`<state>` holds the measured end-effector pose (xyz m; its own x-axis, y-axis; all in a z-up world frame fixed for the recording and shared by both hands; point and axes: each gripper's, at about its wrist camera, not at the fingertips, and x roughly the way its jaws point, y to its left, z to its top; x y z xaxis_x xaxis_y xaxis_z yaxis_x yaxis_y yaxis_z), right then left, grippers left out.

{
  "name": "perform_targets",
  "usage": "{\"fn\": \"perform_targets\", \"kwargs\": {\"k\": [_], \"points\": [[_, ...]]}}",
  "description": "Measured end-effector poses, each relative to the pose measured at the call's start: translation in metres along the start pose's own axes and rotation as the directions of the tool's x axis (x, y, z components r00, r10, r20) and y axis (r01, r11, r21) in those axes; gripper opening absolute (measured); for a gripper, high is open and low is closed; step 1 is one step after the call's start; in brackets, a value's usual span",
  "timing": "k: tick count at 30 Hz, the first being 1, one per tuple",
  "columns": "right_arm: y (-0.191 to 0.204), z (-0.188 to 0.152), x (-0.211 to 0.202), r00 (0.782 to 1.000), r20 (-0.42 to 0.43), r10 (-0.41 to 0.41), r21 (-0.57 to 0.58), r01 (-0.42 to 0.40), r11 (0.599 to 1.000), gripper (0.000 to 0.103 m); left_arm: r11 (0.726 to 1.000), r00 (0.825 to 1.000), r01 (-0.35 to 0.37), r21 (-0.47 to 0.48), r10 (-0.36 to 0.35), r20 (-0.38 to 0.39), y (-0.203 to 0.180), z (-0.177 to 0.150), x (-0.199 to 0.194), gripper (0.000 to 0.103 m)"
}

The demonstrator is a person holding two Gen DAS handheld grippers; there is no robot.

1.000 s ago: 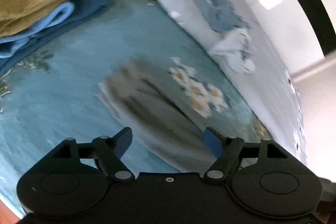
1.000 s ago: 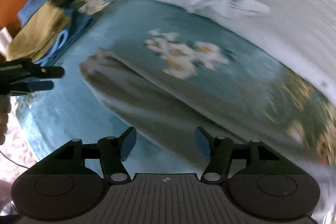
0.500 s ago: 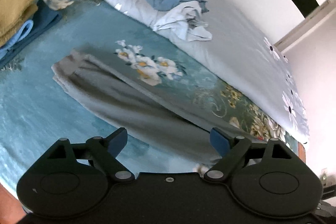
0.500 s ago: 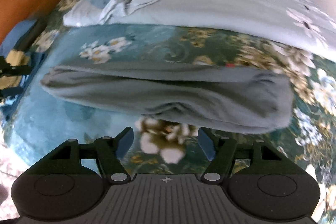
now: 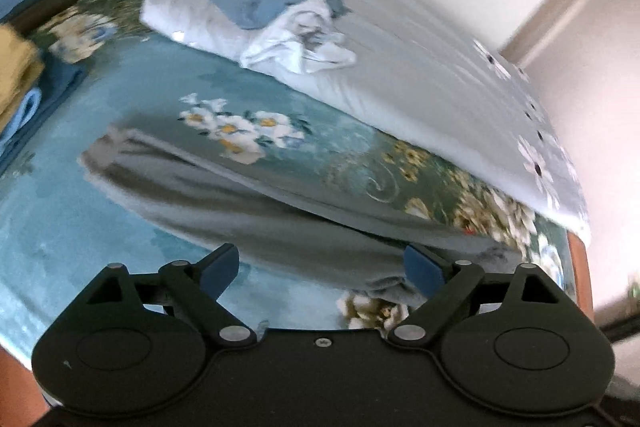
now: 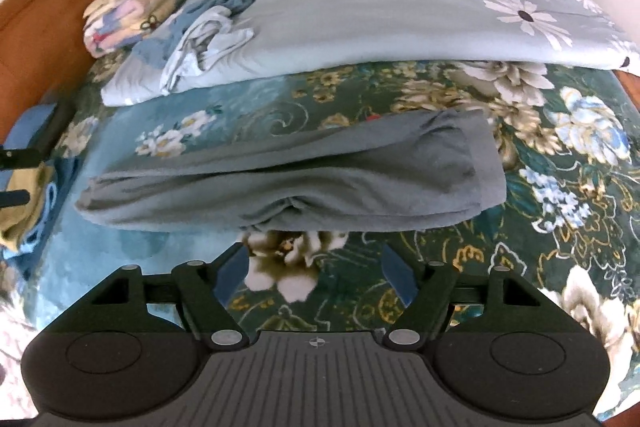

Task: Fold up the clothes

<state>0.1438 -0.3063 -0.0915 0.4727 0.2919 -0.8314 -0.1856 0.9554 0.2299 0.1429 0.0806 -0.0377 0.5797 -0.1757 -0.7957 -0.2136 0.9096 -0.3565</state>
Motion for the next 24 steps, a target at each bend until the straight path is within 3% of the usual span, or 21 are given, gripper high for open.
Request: {"fn": "perform_targets", "kwargs": {"k": [6, 14, 22, 24], "points": [[0.002, 0.002, 0.0, 1.0, 0.005, -0.027, 0.104, 0.026, 0.994, 0.072, 0.988, 0.993, 0.1, 0.118, -0.092, -0.072, -0.02, 0.003, 0.033, 0.089], [0.009, 0.004, 0.015, 0.992, -0.025, -0.122, 0.209, 0.125, 0.97, 0.072, 0.922, 0.957, 0.274, 0.273, -0.232, -0.176, -0.039, -0.016, 0.077, 0.084], [0.007, -0.001, 0.032, 0.992, -0.063, -0.112, 0.199, 0.122, 0.972, 0.073, 0.875, 0.916, 0.366, 0.316, -0.279, -0.287, -0.059, -0.044, 0.112, 0.074], [-0.002, -0.001, 0.043, 0.992, -0.086, -0.089, 0.206, 0.105, 0.973, 0.069, 0.879, 0.914, 0.359, 0.312, -0.265, -0.306, -0.065, -0.051, 0.127, 0.072]]}}
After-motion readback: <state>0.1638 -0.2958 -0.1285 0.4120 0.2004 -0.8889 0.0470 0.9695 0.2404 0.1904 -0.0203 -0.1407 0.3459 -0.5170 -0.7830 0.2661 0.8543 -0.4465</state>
